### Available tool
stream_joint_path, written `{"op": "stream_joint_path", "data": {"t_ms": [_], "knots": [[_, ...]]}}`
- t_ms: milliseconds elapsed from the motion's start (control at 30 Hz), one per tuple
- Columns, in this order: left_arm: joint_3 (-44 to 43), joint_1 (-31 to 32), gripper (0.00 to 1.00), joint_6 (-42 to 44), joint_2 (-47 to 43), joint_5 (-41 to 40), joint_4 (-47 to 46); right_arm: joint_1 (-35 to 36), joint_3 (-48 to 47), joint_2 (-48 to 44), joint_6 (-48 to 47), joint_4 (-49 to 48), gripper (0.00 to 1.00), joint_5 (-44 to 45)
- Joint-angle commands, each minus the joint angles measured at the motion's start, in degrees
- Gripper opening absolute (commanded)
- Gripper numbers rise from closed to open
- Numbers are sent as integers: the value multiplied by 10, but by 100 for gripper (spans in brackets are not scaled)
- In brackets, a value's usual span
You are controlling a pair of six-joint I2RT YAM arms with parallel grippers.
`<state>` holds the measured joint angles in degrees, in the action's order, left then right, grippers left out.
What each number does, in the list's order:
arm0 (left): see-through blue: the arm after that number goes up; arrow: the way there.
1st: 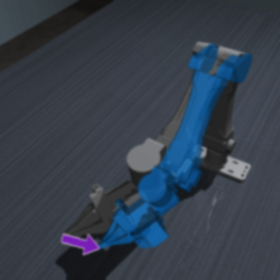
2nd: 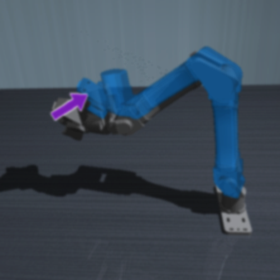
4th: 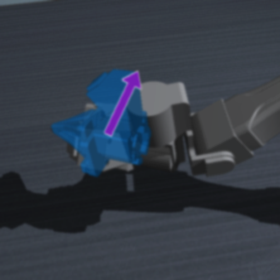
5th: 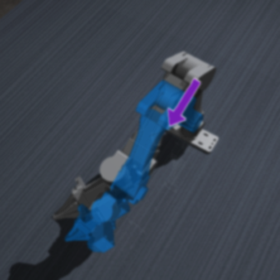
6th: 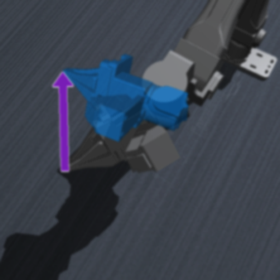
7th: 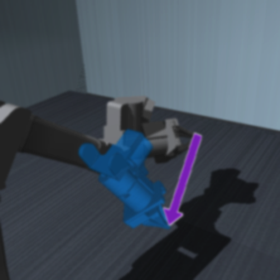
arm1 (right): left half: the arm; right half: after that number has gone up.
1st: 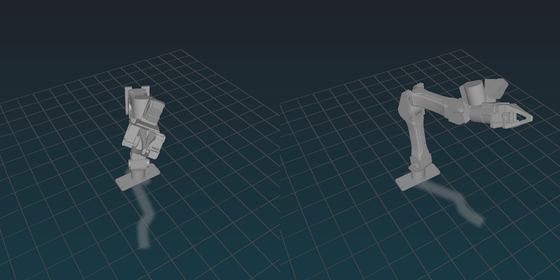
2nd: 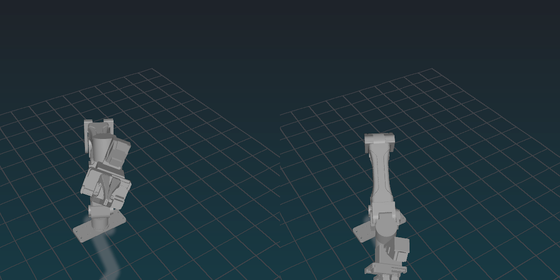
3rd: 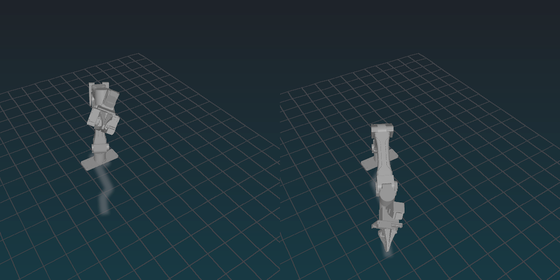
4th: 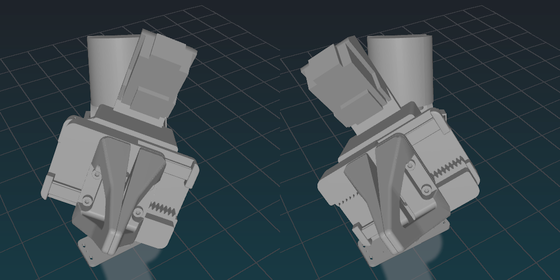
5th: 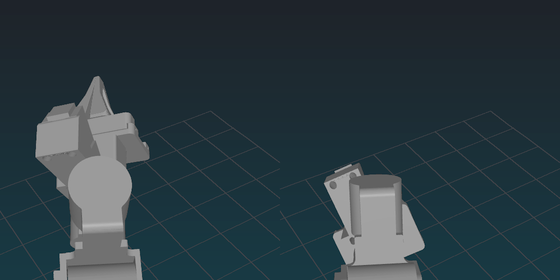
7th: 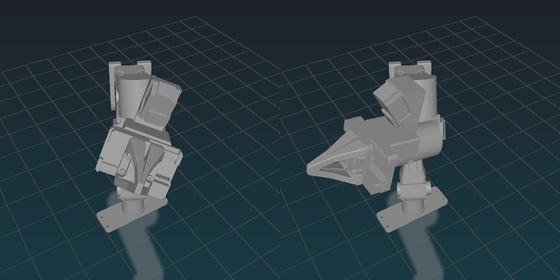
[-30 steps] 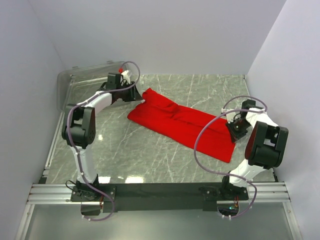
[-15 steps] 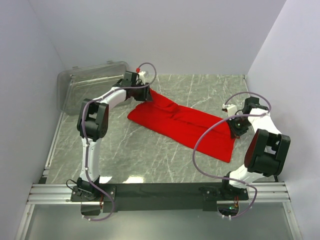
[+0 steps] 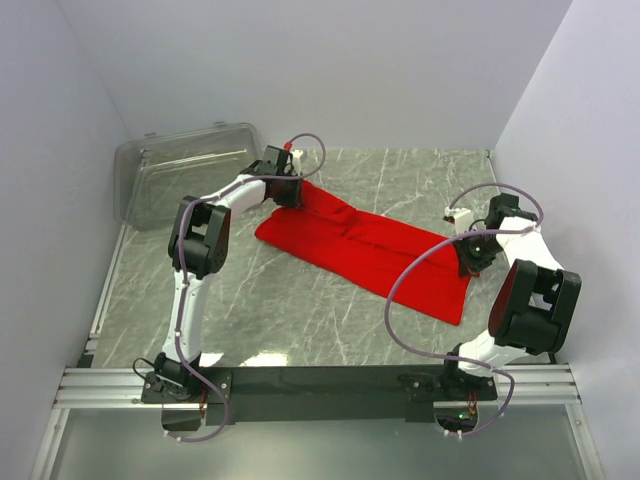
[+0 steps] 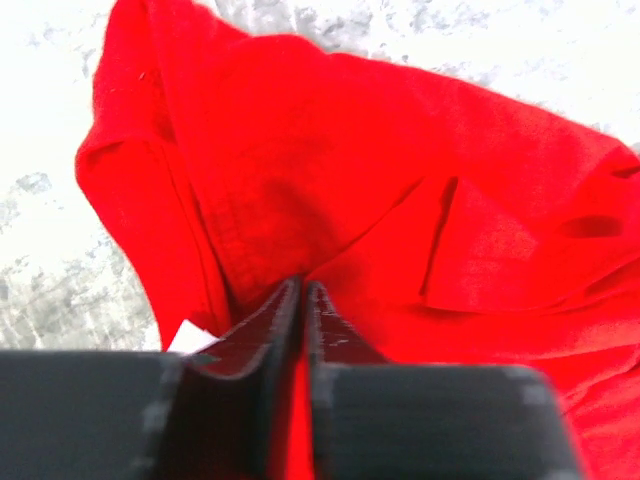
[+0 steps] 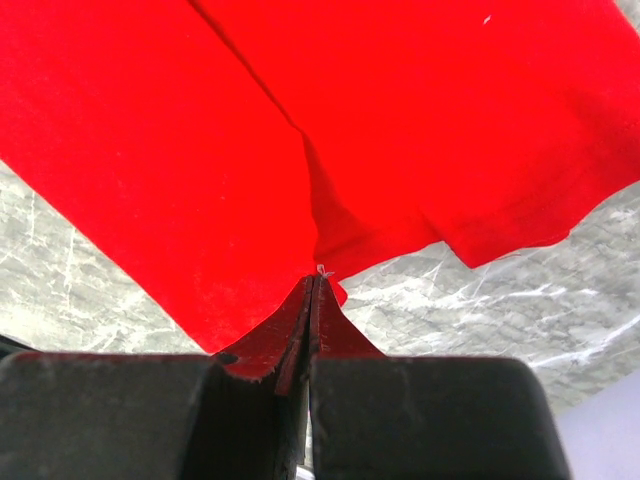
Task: Fold and stack the t-shirts
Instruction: Fold the tshirt
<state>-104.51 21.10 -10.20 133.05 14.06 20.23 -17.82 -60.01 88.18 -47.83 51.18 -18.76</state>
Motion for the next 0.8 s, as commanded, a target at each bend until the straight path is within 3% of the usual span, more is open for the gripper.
{"op": "stream_joint_path", "data": {"t_ms": [0,267,767], "knots": [[-12,3,9,14,-9,-21,2,-2,-8,-27,2,8,0,-15],[49,3,1,21,-93,-31,-34,-5,-1,-49,5,6,0,-15],[110,-6,1,7,-183,-21,-48,-12,13,-92,9,2,0,-28]]}}
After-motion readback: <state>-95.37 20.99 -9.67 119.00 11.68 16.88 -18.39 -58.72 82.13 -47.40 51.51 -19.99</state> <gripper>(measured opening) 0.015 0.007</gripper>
